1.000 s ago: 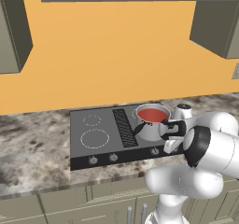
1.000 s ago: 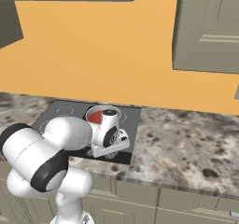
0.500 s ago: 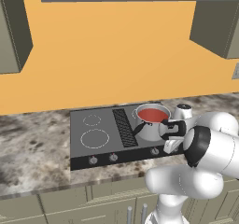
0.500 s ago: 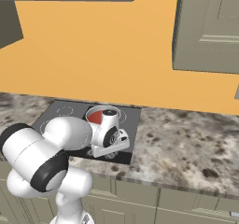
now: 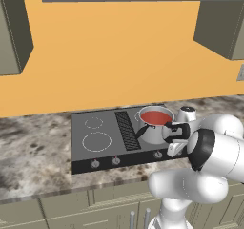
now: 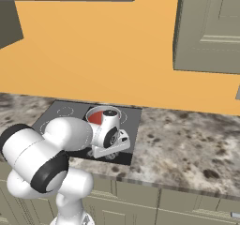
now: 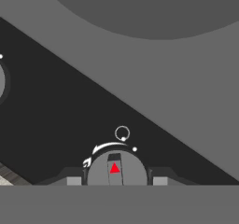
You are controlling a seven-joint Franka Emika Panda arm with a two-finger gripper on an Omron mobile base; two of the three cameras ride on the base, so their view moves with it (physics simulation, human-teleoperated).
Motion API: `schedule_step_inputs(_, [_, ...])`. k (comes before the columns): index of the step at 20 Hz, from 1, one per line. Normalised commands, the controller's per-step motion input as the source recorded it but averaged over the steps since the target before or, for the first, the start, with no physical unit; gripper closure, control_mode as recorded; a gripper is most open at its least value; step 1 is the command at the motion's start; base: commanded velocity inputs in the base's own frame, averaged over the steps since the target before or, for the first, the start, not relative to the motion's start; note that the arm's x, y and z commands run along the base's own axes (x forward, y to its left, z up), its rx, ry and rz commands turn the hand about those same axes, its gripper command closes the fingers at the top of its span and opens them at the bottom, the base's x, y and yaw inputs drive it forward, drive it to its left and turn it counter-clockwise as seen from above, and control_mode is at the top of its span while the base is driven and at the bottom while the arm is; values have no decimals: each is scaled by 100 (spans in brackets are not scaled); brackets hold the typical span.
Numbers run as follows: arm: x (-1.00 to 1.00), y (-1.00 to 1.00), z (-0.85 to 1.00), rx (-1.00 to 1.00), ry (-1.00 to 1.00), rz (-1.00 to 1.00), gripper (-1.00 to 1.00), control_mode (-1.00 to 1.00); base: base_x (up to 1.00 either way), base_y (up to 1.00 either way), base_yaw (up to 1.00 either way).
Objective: Wait until the marinara sauce is simmered to a deep red color and then turn off the stove.
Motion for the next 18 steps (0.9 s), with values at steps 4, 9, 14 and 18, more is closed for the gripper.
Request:
schedule_step_inputs(4, [0,0,0,0,0,0,100,-100,0,0,0])
schedule_step_inputs(9, [0,0,0,0,0,0,100,-100,0,0,0])
schedule_step_inputs(14, [0,0,0,0,0,0,100,-100,0,0,0])
schedule_step_inputs(18, [0,0,0,0,0,0,100,-100,0,0,0])
